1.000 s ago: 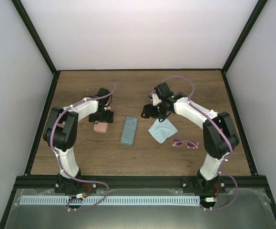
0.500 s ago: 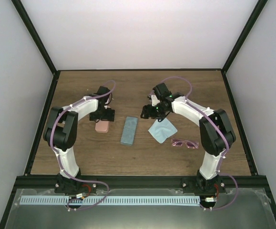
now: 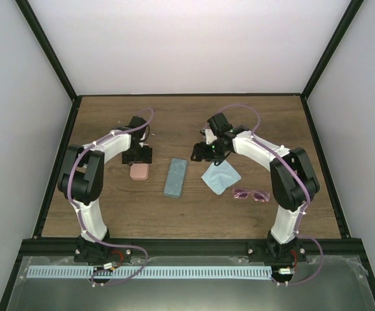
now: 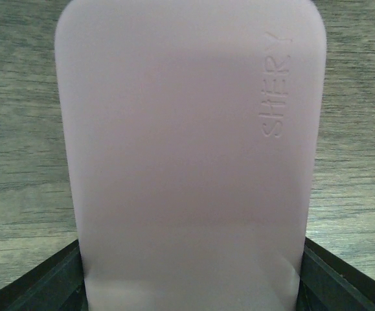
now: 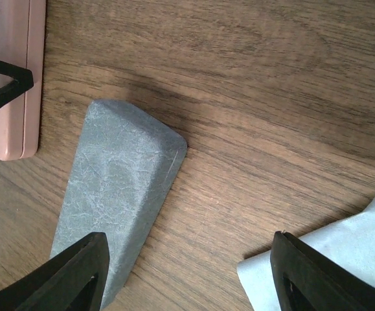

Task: Organize the sunglasses
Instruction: Pick up the sunglasses case from the center of the board.

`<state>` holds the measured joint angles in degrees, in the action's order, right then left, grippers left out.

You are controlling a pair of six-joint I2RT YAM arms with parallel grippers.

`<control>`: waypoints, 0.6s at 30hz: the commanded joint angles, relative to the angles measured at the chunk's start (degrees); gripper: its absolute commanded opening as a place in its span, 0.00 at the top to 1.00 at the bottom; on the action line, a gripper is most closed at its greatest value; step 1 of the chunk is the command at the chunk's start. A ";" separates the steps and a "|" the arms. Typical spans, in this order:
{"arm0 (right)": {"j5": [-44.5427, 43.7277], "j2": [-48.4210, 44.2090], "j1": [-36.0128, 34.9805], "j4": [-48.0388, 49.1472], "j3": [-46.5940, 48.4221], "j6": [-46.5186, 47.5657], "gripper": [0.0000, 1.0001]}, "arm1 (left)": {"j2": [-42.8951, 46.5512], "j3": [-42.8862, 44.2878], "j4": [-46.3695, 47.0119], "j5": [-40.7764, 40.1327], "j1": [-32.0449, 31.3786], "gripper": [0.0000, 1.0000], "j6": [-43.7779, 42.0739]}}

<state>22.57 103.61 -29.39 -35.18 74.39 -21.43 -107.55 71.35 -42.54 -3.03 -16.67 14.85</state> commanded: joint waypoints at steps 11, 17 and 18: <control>1.47 0.28 0.11 0.35 0.25 1.27 0.30 | 3.14 2.16 -0.14 4.53 0.91 0.39 1.00; 10.69 -2.29 0.80 4.19 1.46 0.64 0.25 | 10.45 1.87 6.01 23.34 6.39 0.43 3.33; 13.65 -2.80 1.17 5.79 1.15 0.08 0.25 | 11.05 2.00 6.55 25.37 7.10 0.43 3.42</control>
<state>26.50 104.25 -29.26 -33.98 74.19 -21.23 -101.93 71.68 -41.28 9.72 -12.86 16.51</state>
